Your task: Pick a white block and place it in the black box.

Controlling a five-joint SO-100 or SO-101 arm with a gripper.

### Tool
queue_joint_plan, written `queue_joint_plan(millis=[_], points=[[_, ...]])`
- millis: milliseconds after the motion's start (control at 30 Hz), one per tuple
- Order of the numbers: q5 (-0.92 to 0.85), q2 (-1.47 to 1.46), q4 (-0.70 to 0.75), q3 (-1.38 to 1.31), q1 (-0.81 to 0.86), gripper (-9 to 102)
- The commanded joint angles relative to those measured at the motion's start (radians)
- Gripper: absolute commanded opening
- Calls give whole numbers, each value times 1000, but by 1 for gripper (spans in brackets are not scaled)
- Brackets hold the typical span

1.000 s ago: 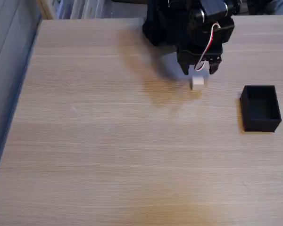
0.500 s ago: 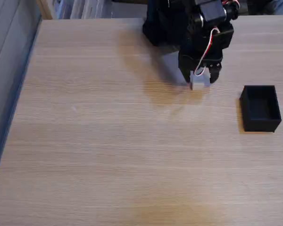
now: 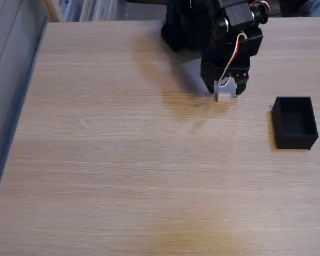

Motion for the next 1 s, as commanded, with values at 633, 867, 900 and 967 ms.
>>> queue_joint_plan(millis=[633,867,900,967], points=[[-29,5,2,21,17,23],[-29,2,-8,9,11,22],[-29,2,-14,8,11,22],[-31,2,-23,5,9,21]])
